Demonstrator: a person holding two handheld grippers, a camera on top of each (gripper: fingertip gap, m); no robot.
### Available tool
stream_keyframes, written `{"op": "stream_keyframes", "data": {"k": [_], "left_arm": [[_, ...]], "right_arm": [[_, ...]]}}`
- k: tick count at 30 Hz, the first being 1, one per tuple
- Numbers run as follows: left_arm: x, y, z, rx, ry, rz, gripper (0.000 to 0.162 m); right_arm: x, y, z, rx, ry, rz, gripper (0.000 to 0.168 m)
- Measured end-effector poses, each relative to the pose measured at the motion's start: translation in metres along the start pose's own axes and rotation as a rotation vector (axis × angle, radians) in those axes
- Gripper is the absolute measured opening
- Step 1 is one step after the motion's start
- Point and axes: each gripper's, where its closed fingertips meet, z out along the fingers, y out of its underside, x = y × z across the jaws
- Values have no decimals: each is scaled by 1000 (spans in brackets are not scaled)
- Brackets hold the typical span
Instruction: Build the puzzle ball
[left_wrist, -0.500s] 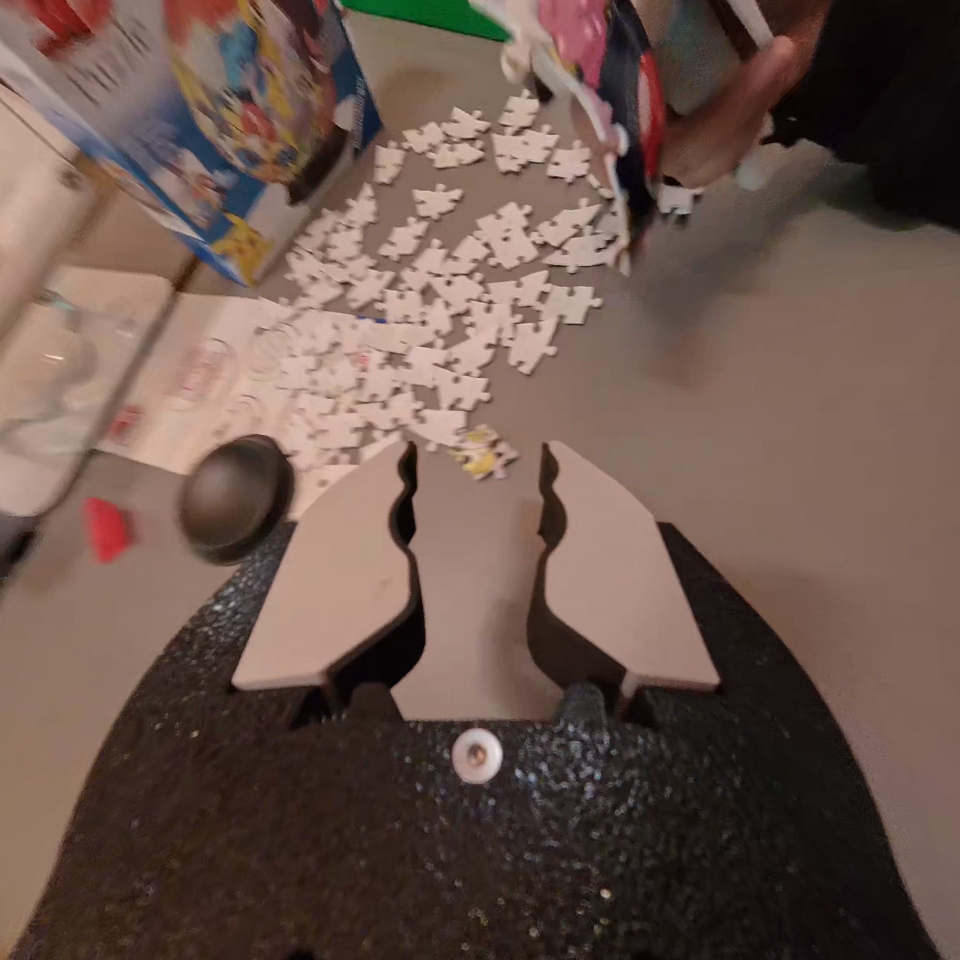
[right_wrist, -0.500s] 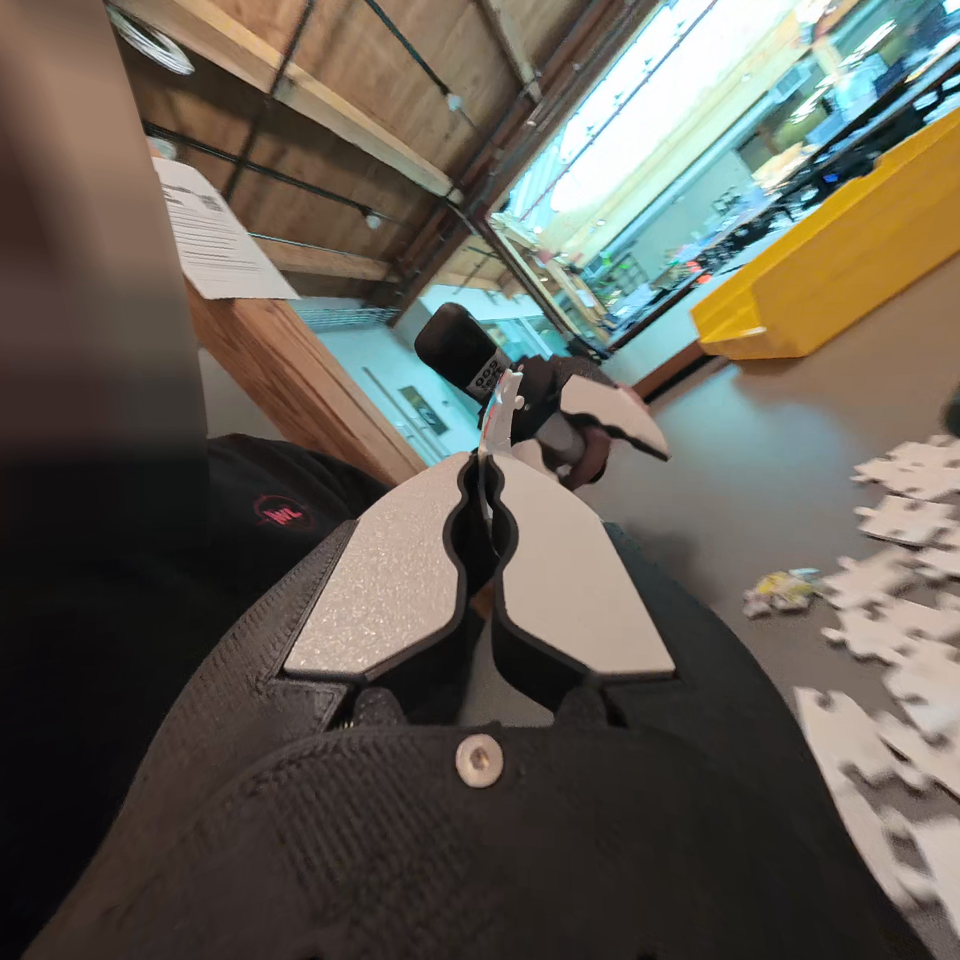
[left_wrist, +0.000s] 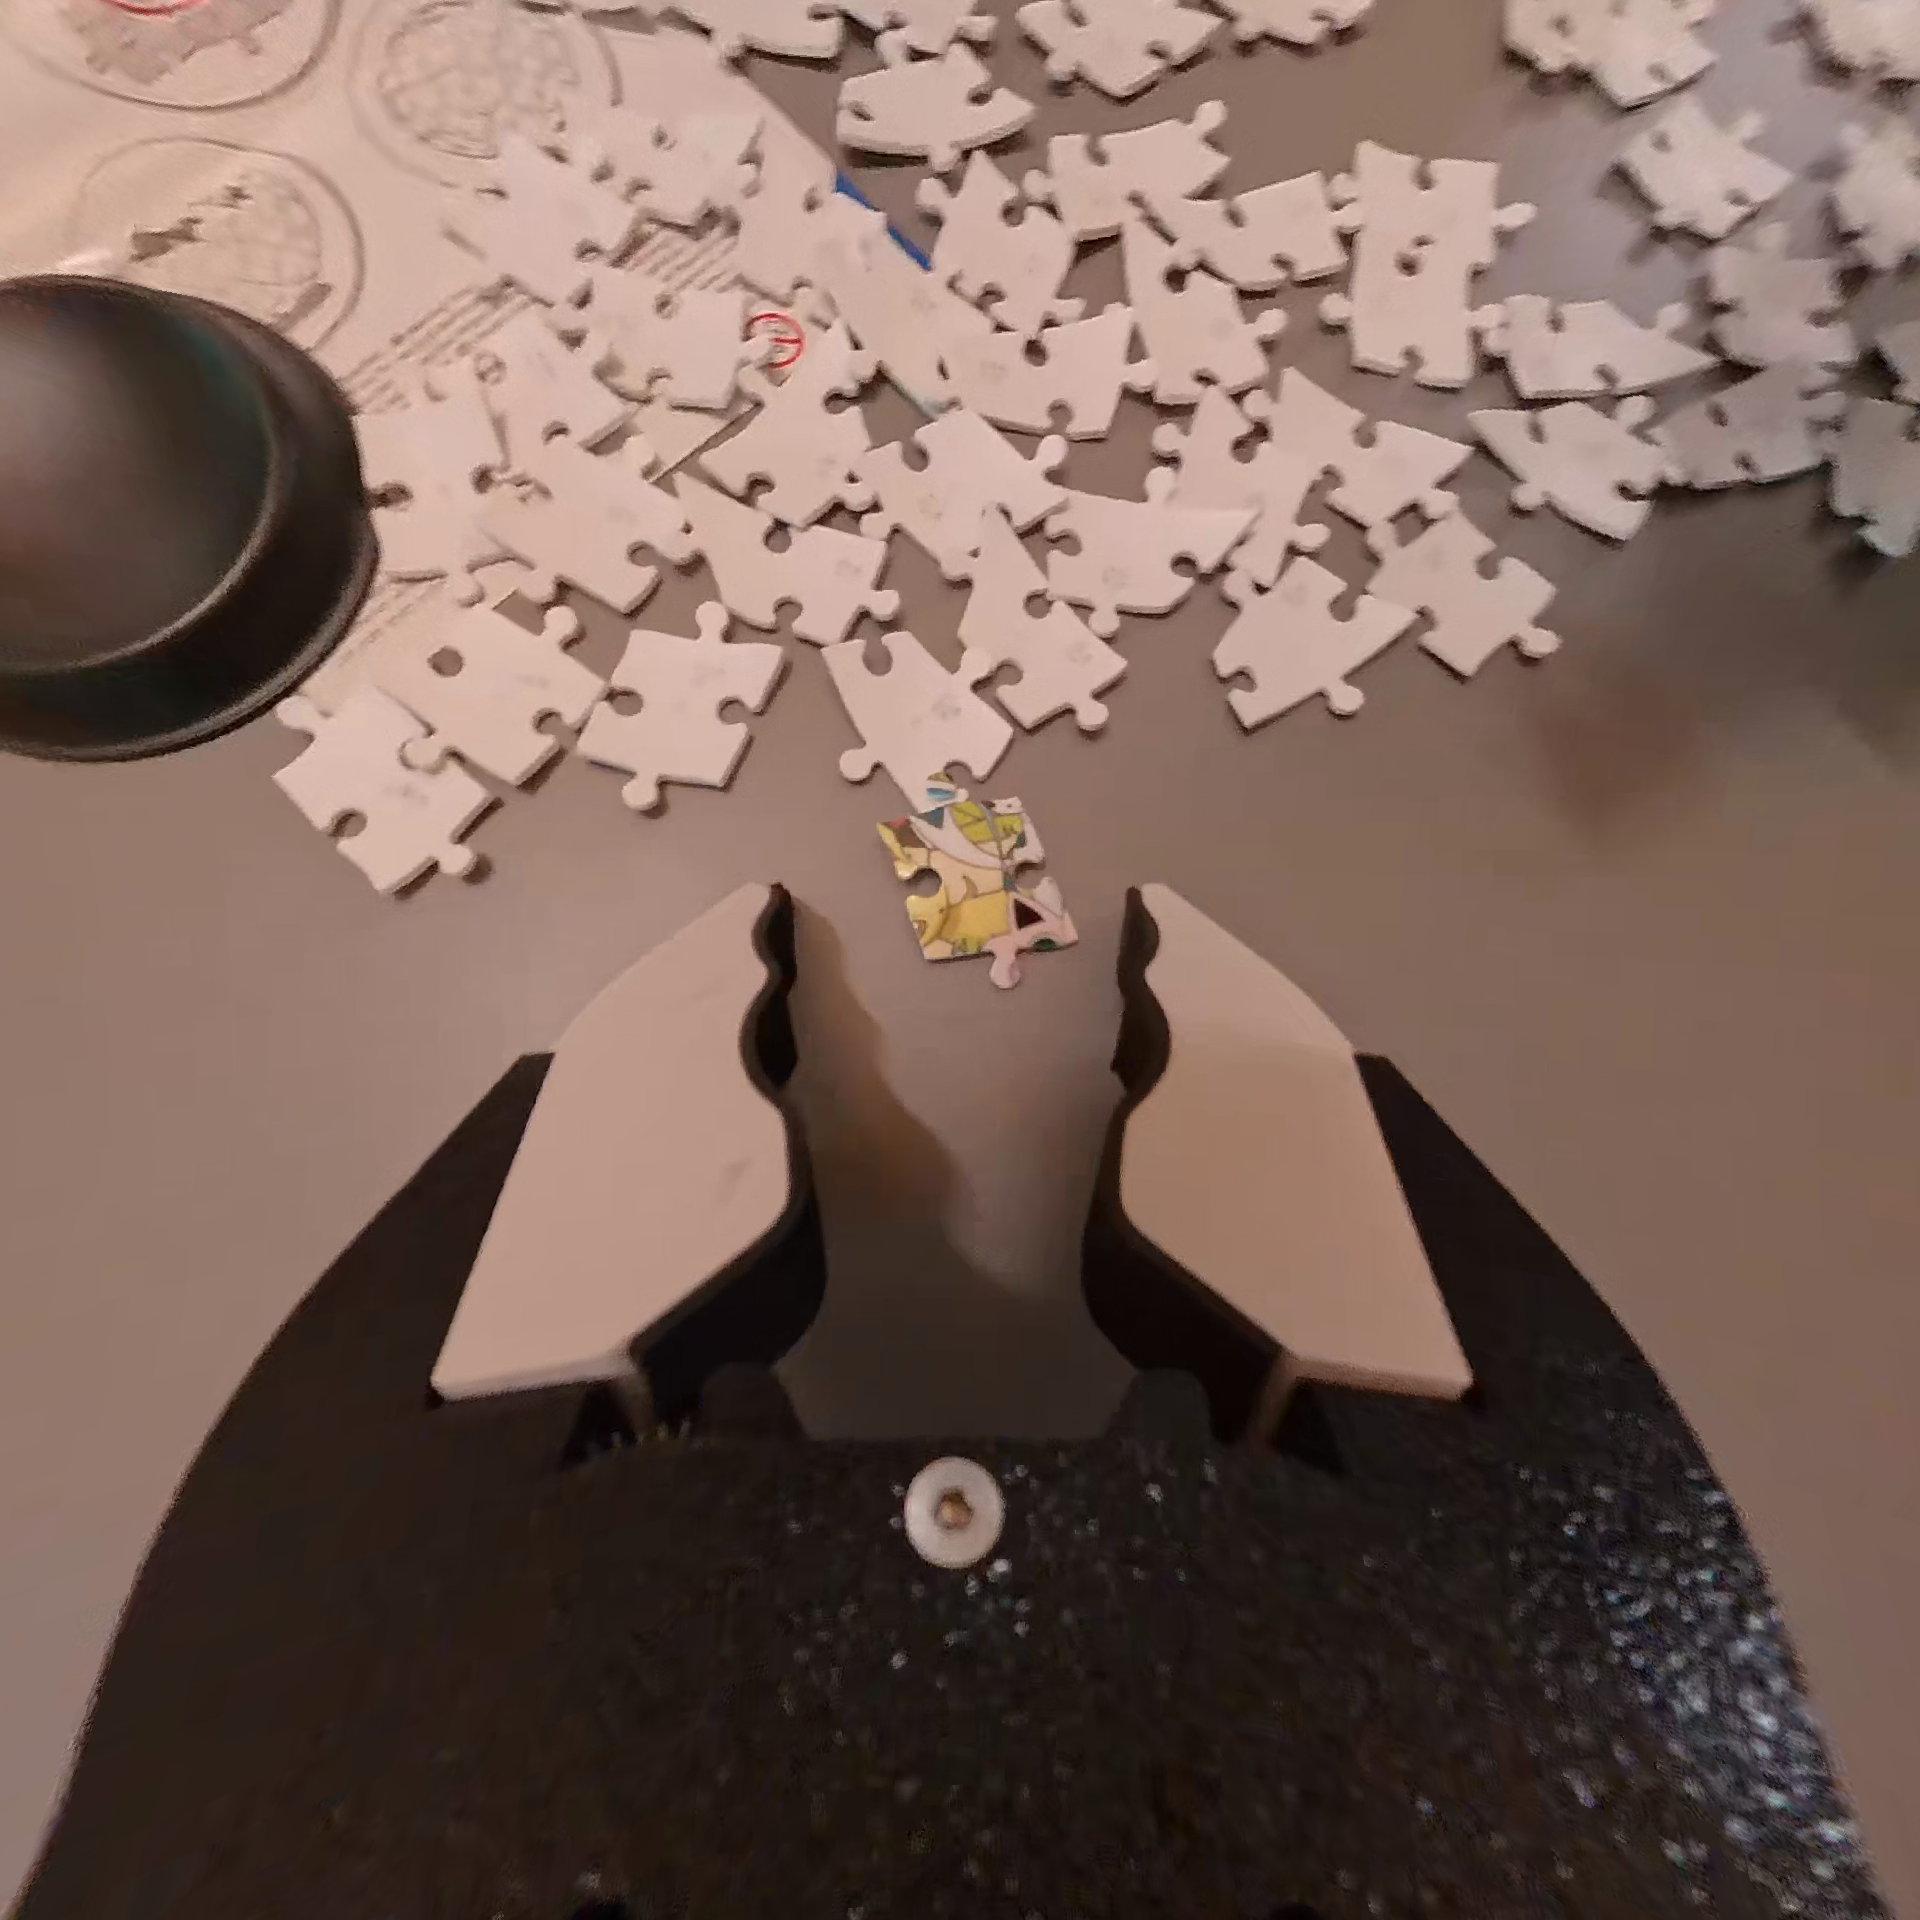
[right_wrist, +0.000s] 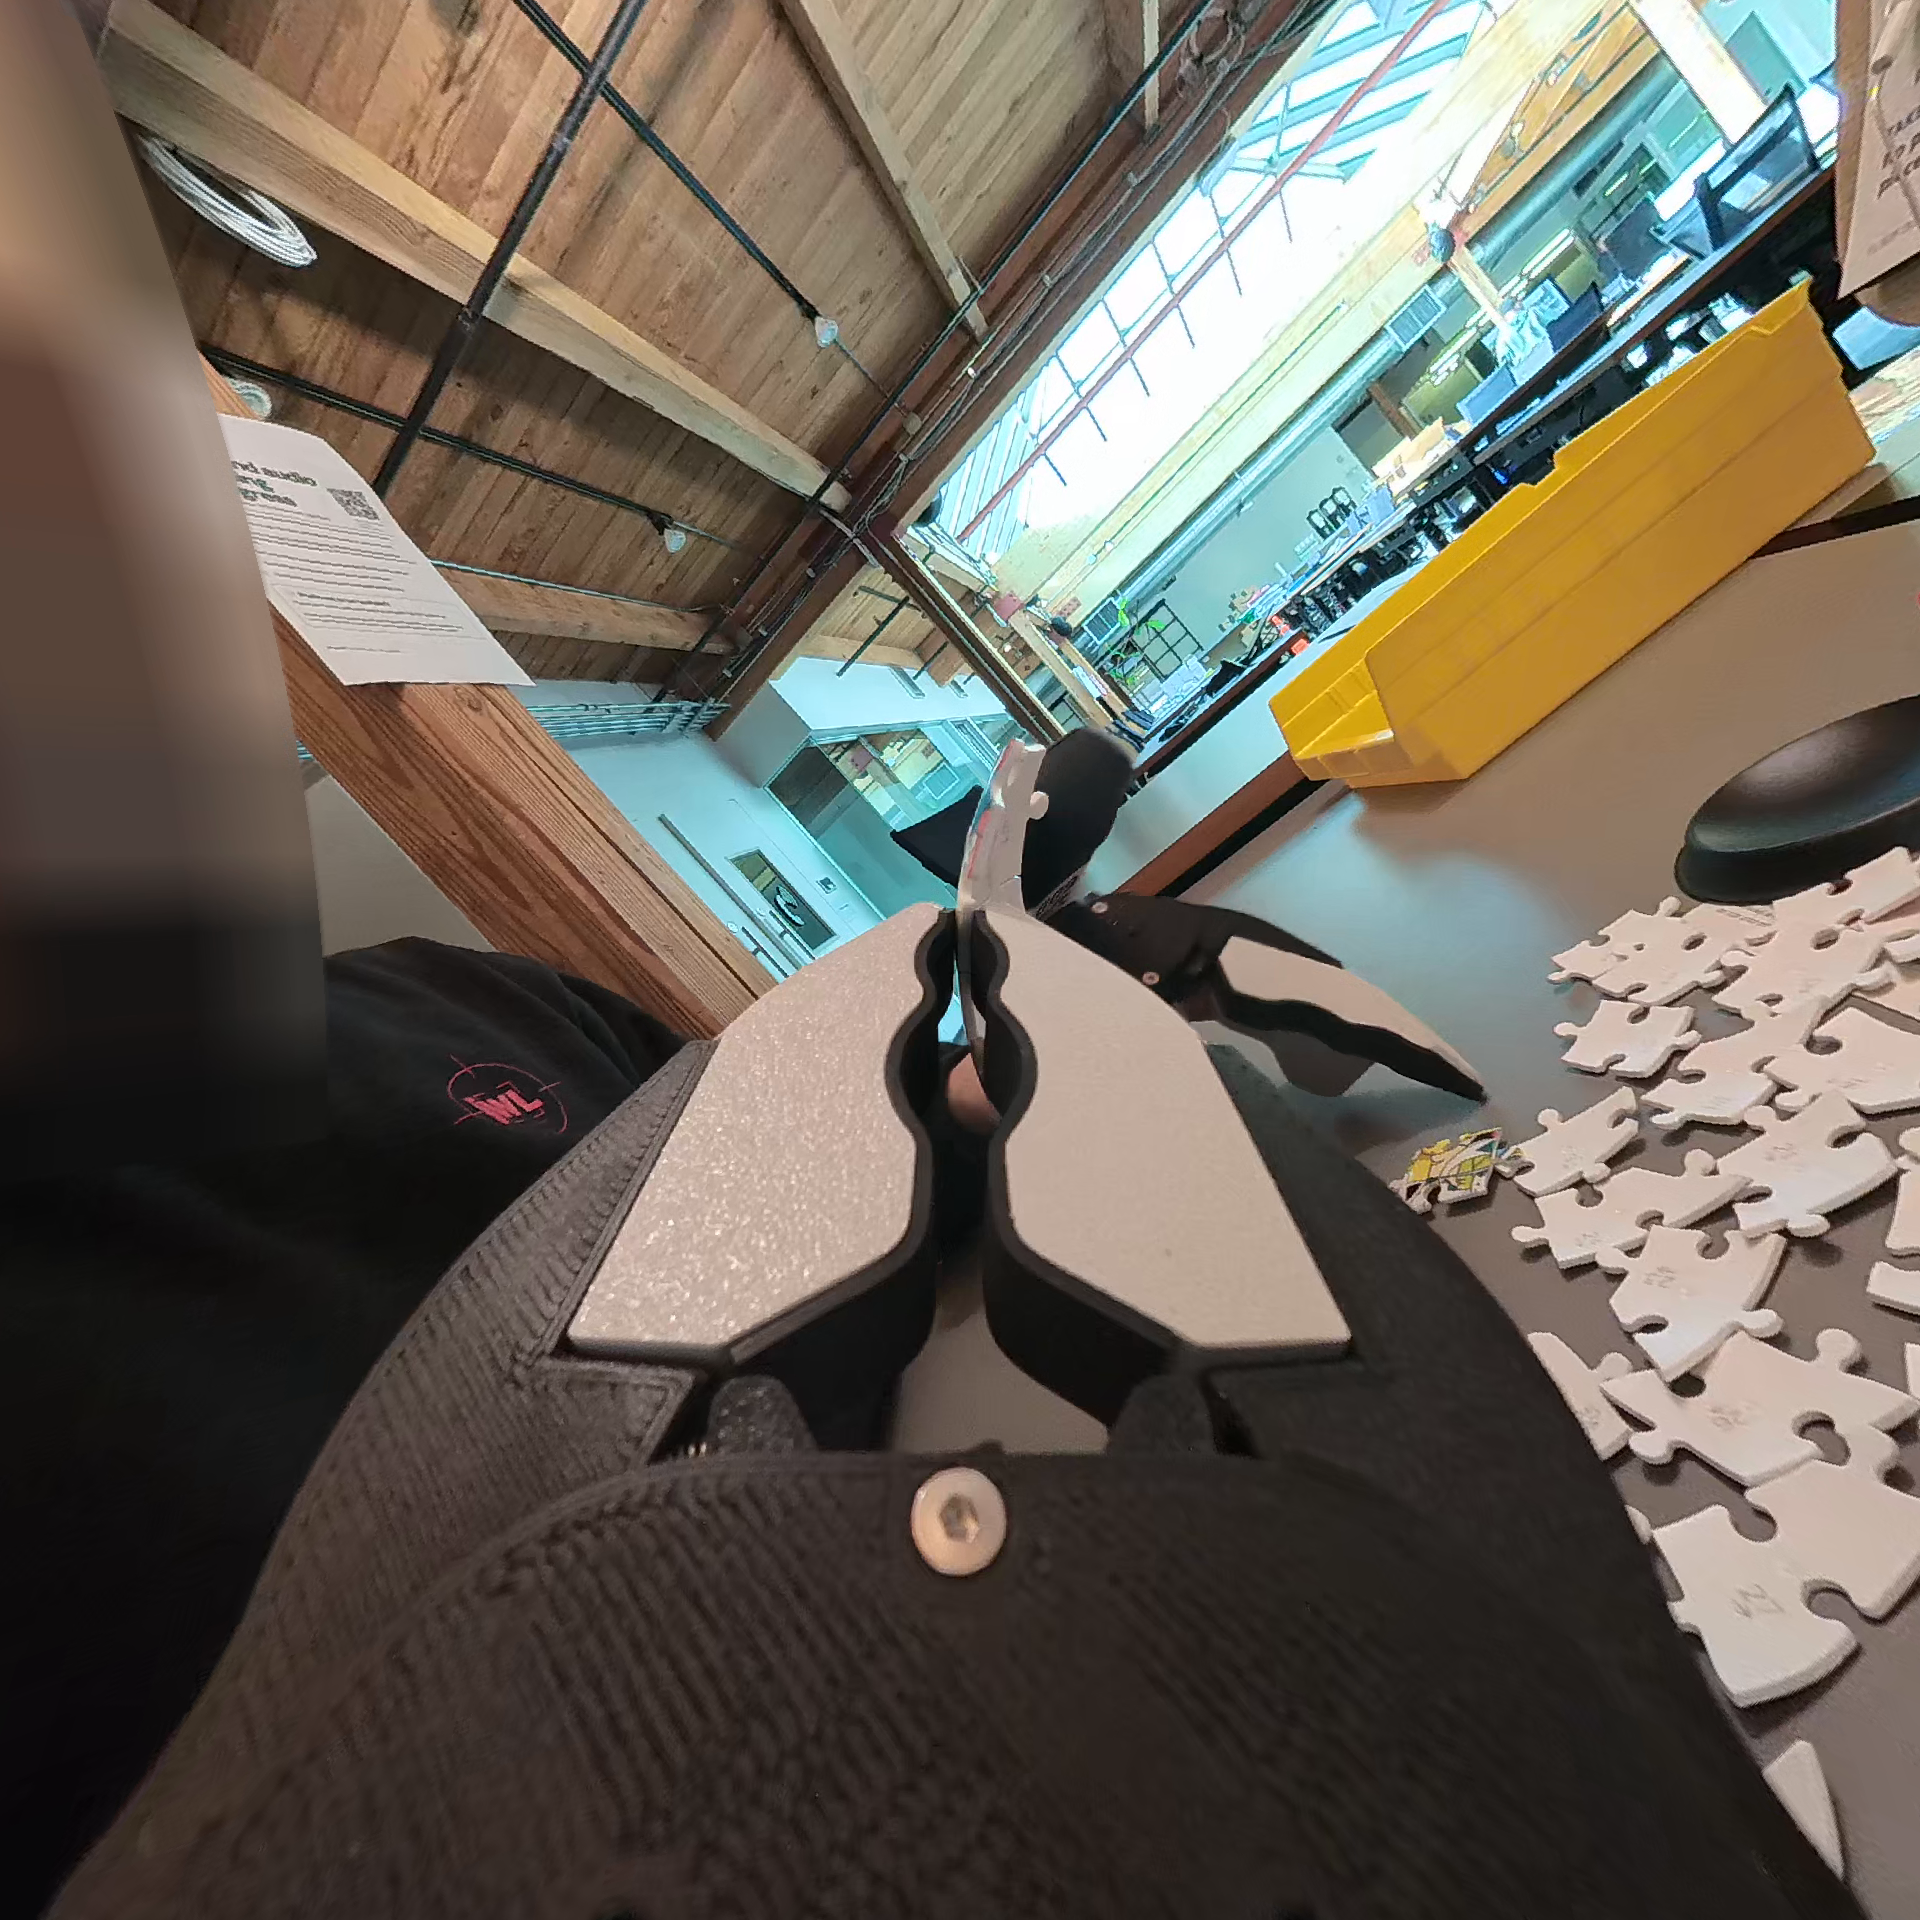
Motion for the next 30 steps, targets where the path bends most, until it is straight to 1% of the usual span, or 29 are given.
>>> {"op": "stream_keyframes", "data": {"k": [2, 3, 4, 7, 11, 14, 16, 17, 19, 22, 25, 27, 30], "left_arm": [[-3, 1, 0, -8, -59, 8, 53], [-2, 1, 0, -8, -63, 8, 50], [-1, 2, 0, -11, -59, 10, 42], [5, 4, -2, -25, -29, 58, 29], [5, 11, -11, -34, -23, 262, 28], [13, 17, -25, -16, 75, 496, 28], [26, 28, -38, -2, 202, 701, 28], [32, 34, -44, 1, 275, 776, 28], [41, 47, -55, -9, 420, 840, 28], [38, 51, -57, -21, 482, 823, 28], [34, 51, -57, -32, 484, 768, 31], [30, 45, -56, -9, 439, 689, 48], [19, 36, -54, -16, 302, 501, 54]], "right_arm": [[0, 0, 0, -2, 3, -5, 3], [0, 0, 1, -5, 5, -7, 3], [0, 1, 1, -7, 5, -9, 3], [-1, 0, 0, -5, 1, -10, 3], [-1, -1, 0, 1, 0, -8, 3], [-2, 0, 1, -6, -8, -9, 2], [-3, 2, 3, -13, -16, -5, 2], [-3, 3, 5, -18, -21, 0, 2], [-2, 7, 8, -27, -34, 19, 2], [-8, 8, 13, -12, -99, 54, 3], [-13, 7, 15, -2, -142, 69, 3], [-11, 8, 16, -2, -136, 68, 3], [-10, 7, 15, -1, -130, 67, 3]]}}
